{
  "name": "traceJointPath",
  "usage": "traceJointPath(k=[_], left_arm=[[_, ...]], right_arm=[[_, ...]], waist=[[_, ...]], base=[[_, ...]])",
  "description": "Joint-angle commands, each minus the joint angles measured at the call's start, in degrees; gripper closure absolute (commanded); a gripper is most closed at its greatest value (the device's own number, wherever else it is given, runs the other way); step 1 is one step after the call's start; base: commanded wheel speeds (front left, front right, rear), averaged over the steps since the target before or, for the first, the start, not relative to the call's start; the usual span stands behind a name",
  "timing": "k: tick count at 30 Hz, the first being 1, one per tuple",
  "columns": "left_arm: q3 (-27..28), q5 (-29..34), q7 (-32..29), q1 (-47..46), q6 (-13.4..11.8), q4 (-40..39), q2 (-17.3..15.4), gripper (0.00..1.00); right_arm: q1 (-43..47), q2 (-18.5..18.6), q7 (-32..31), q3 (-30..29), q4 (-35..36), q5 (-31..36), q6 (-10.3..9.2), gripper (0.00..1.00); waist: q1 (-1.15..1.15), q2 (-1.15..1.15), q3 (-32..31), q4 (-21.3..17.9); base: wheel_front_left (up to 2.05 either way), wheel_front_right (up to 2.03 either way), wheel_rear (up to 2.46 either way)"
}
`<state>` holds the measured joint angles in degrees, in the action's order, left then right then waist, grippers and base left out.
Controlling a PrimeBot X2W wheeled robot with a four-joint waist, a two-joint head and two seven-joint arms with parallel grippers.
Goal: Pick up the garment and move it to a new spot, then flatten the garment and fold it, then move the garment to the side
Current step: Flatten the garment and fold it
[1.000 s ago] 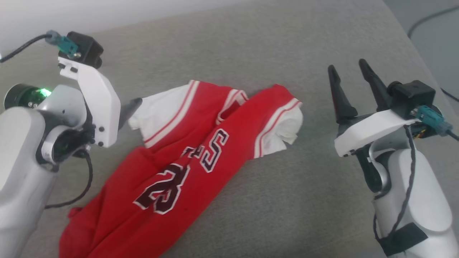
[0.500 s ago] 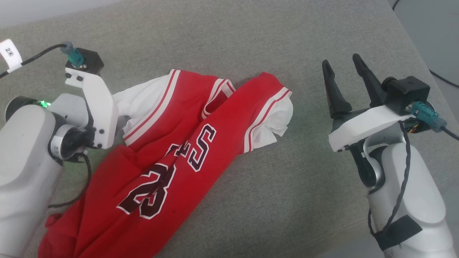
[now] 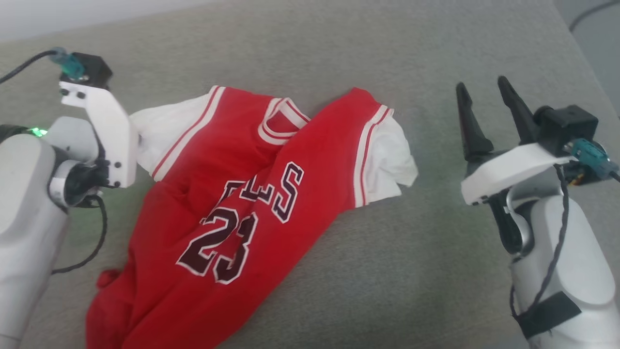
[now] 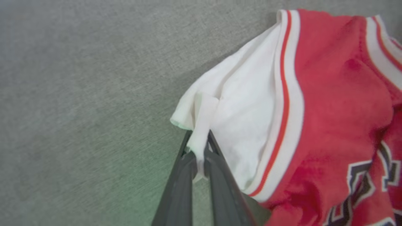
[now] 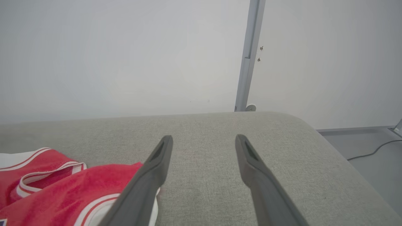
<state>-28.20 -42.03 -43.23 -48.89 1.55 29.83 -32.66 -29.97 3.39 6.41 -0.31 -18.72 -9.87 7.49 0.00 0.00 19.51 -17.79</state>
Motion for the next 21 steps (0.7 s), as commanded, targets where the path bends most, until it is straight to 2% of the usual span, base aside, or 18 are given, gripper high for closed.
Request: traceJointPath(k=[1,4,7,9,16,21], left_arm=[[0.67,-0.27,0.94,1.14,-0.16,0.04,-0.68,1.0],[1.35,-0.71,1.42,2.31,-1.13,-0.45,-1.23,1.0],[2.24,-1.06,2.04,4.99,-2.17,-1.23,-3.12,1.0],[2.78,-1.6,1.98,7.27,-3.53,-2.27,-3.75,1.0],[6.17,-4.59,3.87,18.33,-6.87,-5.26,-7.89,1.0],[7.14,-6.41,4.92,23.1,-7.51,-4.46,-7.64,1.0]], right_arm=[[1.1,0.61,-0.4,-0.73,0.04,0.61,0.01,0.0],[1.74,0.93,-0.95,-1.15,0.16,0.81,0.01,0.0],[2.92,1.58,-1.81,-2.0,0.51,1.09,0.01,0.0],[3.65,1.8,-2.4,-2.42,0.95,1.28,0.01,0.0],[6.15,2.2,-4.58,-2.86,2.8,1.7,0.01,0.0],[6.99,2.54,-5.53,-2.7,3.39,1.4,0.01,0.0]], waist=[[0.0,0.0,-1.9,2.4],[0.0,0.0,-2.96,3.74],[0.0,0.0,-4.6,5.71],[0.0,0.0,-5.62,6.82],[0.0,0.0,-8.17,9.45],[0.0,0.0,-8.75,10.23]], base=[[0.0,0.0,0.0],[0.0,0.0,0.0],[0.0,0.0,0.0],[0.0,0.0,0.0],[0.0,0.0,0.0],[0.0,0.0,0.0]])
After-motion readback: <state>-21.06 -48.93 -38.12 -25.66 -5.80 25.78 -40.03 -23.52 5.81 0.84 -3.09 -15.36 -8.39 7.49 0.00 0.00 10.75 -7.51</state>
